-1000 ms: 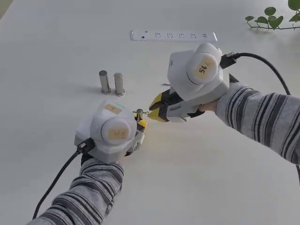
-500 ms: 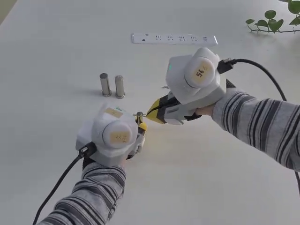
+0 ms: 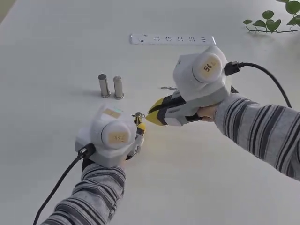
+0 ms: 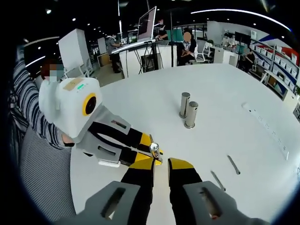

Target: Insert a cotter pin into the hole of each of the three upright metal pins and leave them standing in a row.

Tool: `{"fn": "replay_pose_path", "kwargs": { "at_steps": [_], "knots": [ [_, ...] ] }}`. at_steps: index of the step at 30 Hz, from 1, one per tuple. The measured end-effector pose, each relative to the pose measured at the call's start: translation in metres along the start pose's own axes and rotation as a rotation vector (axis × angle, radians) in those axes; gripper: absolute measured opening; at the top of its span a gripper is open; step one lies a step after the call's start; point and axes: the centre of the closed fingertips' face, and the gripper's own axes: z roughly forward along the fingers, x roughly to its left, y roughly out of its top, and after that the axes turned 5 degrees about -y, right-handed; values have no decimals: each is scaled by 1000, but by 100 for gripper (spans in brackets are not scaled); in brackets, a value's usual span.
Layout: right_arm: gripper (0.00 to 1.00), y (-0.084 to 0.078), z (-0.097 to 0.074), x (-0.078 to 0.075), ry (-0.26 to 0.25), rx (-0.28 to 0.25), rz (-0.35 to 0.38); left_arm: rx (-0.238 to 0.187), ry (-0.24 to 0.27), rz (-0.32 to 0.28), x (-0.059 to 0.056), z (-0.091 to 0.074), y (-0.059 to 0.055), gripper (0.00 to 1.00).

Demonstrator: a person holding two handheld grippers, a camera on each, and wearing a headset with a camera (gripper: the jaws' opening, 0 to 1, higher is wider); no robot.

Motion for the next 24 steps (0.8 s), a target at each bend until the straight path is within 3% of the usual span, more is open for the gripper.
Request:
{"fn": "replay_pose_path", "kwargs": {
  "at_steps": [9,15,24],
  "knots": [
    [20,-2,-6,-1,-9,-44,67,-1,-11,14,1,1,1,5],
    [22,-9,-9,-3,-22,-28,77,3,-15,21,3,1,1,5],
    [23,-13,-9,-1,-29,-29,105,3,20,3,25,-3,4,5]
  ]
}}
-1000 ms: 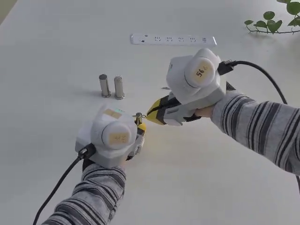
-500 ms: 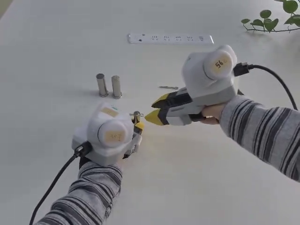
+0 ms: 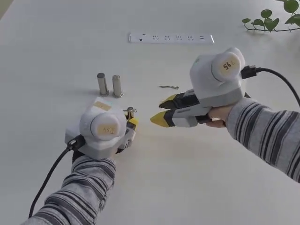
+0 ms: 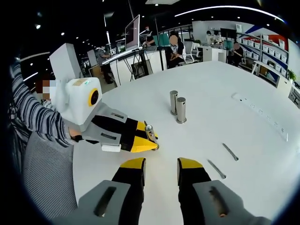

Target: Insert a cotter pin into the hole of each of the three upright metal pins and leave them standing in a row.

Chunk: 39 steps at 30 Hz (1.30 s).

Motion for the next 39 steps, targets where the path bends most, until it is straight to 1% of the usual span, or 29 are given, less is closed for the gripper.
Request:
{"fn": "replay_pose_path", "kwargs": {
  "at_steps": [3,4,9,14,16,23,25,32,39],
  "knots": [
    [23,-2,1,3,2,7,0,-2,8,0,8,-1,2,5],
    [23,-2,1,4,4,7,1,-1,14,-5,13,-1,2,5],
    [25,0,2,6,5,-4,1,3,43,-12,31,-3,1,5],
    [28,2,4,3,0,-17,4,5,58,-17,45,-5,1,5],
    [29,3,4,3,-3,-21,9,3,64,-20,49,-6,1,5],
    [29,1,5,1,-7,-18,13,13,72,-24,53,-7,-3,5],
    [28,1,5,1,-6,-12,15,13,70,-32,53,-8,-2,5],
    [28,-2,6,-3,-8,-3,19,12,58,-25,50,-7,-2,5],
    [28,-3,8,-4,-9,1,19,10,61,-26,51,-6,-1,6]
  ]
}}
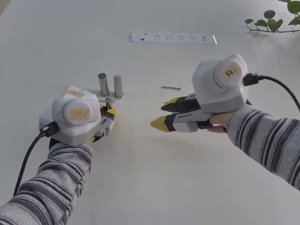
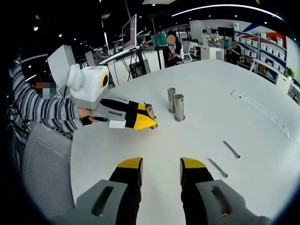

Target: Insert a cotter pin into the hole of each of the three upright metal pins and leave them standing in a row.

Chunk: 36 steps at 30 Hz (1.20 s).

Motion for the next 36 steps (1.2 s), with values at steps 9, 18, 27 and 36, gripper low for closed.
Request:
{"fn": "replay_pose_path", "kwargs": {
  "at_steps": [9,18,27,36],
  "knots": [
    [27,0,0,-2,-16,-2,11,5,4,-14,2,0,-2,11],
    [28,14,6,-11,-50,-40,4,26,1,-10,5,-4,-7,23],
    [29,40,24,-17,-73,-100,19,-6,-24,-23,6,-21,-5,39],
    [30,68,49,-20,-86,-170,6,-42,-55,-40,3,-37,2,55]
  ]
}}
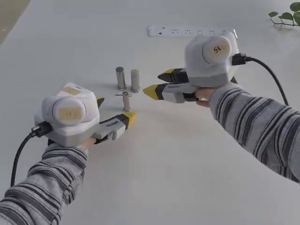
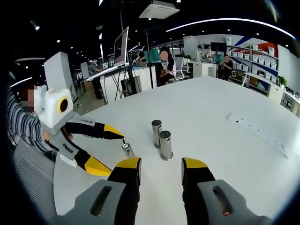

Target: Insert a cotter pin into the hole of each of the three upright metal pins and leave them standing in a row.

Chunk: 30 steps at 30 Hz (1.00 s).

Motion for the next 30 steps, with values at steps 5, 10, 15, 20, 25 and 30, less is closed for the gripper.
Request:
{"fn": "replay_pose_path", "kwargs": {
  "at_steps": [5,10,15,20,25,30],
  "knots": [
    [32,1,16,-2,-4,-17,-6,-10,-4,-4,-2,-7,3,65],
    [29,4,30,-8,-15,-31,1,-15,-20,-16,-7,-12,5,76],
    [24,4,44,-11,-25,-37,15,-30,-15,-12,-9,-18,7,82],
    [19,0,54,-9,-35,-21,24,-43,5,-25,-10,-19,9,87],
    [15,-1,59,-10,-38,-21,53,-30,-5,-12,-13,-20,9,91],
    [10,0,62,-10,-23,-38,79,-41,-8,-27,-11,-21,12,91]
  ]
}}
